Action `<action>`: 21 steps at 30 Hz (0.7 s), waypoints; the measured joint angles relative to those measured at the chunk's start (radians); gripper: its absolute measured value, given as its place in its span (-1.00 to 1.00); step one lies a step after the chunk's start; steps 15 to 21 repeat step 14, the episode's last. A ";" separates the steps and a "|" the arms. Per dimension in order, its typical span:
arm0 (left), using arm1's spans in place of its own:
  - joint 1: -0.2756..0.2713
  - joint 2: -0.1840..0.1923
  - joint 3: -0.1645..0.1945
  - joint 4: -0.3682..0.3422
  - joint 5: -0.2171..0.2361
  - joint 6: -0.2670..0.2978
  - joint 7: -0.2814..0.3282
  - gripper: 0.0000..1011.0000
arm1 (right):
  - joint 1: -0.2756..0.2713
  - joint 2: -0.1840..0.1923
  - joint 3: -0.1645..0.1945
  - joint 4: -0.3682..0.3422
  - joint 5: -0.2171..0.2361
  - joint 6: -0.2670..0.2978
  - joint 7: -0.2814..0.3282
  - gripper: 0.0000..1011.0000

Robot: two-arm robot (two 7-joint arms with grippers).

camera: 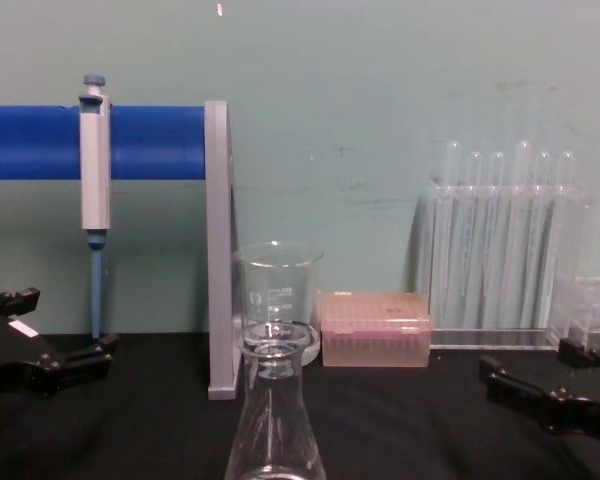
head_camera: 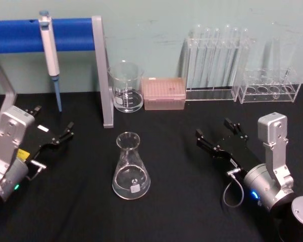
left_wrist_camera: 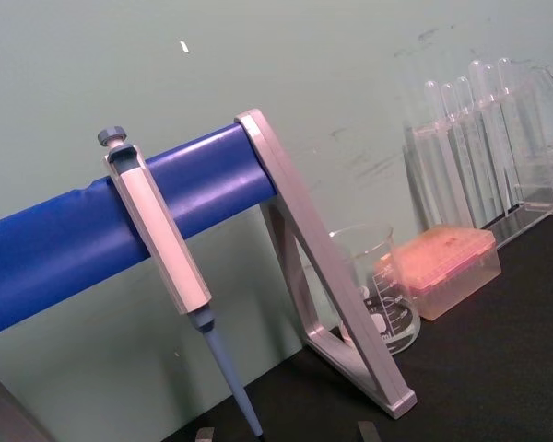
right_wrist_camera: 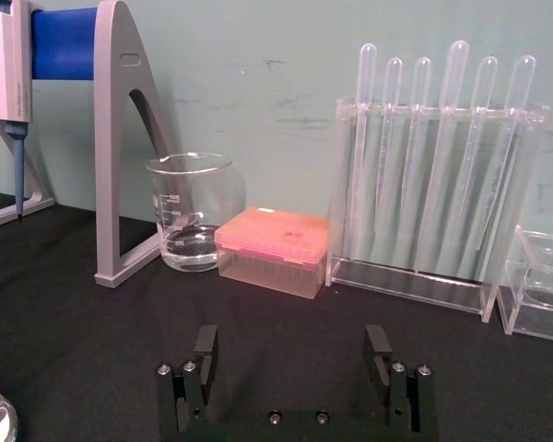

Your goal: Grasp the erlenmeyer flask with one hand, shake it three times, then place it back.

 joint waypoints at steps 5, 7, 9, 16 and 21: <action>0.000 0.000 0.000 0.000 0.000 0.000 0.000 0.98 | 0.000 0.000 0.000 0.000 0.000 0.000 0.000 0.98; 0.000 0.000 0.000 0.000 0.000 0.000 0.000 0.98 | 0.000 0.000 0.000 0.000 0.000 0.000 0.000 0.98; 0.000 0.000 0.000 0.000 0.000 0.000 0.000 0.98 | 0.000 0.000 0.000 0.000 0.000 0.000 0.000 0.98; 0.000 0.000 0.000 0.000 0.000 0.000 0.000 0.98 | 0.000 0.000 0.000 0.000 0.000 0.000 0.000 0.98; 0.000 0.000 0.000 0.000 0.000 0.000 0.000 0.98 | 0.000 0.000 0.000 0.000 0.000 0.000 0.000 0.98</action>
